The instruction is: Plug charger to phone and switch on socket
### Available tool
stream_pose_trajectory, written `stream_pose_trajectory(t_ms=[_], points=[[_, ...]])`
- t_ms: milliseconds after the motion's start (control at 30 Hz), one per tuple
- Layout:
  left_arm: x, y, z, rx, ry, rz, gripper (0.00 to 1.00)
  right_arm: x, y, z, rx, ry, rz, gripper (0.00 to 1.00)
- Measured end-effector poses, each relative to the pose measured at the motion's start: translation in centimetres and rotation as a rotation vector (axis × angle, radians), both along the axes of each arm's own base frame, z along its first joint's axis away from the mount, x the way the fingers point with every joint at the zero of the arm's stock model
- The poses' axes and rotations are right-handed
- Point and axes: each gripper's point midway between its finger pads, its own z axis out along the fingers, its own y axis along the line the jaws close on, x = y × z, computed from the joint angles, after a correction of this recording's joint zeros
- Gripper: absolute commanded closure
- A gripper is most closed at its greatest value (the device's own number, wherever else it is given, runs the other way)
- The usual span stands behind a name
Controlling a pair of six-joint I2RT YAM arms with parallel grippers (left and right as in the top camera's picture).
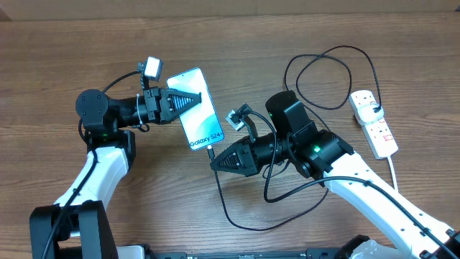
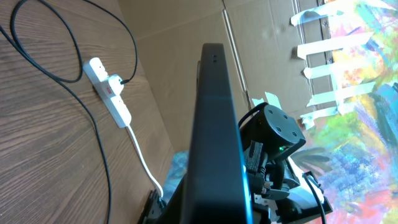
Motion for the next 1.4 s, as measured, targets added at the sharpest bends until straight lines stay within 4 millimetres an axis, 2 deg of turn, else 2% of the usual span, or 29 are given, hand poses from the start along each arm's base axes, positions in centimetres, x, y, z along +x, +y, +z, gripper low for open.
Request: stream_pose_trajectory(t_ms=[800,900,1000,1100,1400], points=[[-0.7,-0.2,0.0,0.021,-0.081,-0.042,0.96,-0.2,-0.2,-0.1,0.005,-0.026,0.023,0.96],[-0.7,-0.4,0.1,0.021,-0.089,-0.043,0.96,0.3,0.0,0.4,0.034,-0.076,0.027,0.96],[-1.5,-1.3,0.0,0.026,-0.097,-0.096,0.96,1.3,0.3,1.5,0.079,-0.161,0.015,0.96],[-2.1,-1.9,-0.1,0.029,-0.101,-0.13,0.96,1.5,0.2,1.8,0.09,-0.178,0.013,0.96],[-1.8,-1.6,-0.3,0.031,-0.119,-0.121,0.96,0.4,-0.7,0.0,-0.001,-0.076,0.005,0.96]])
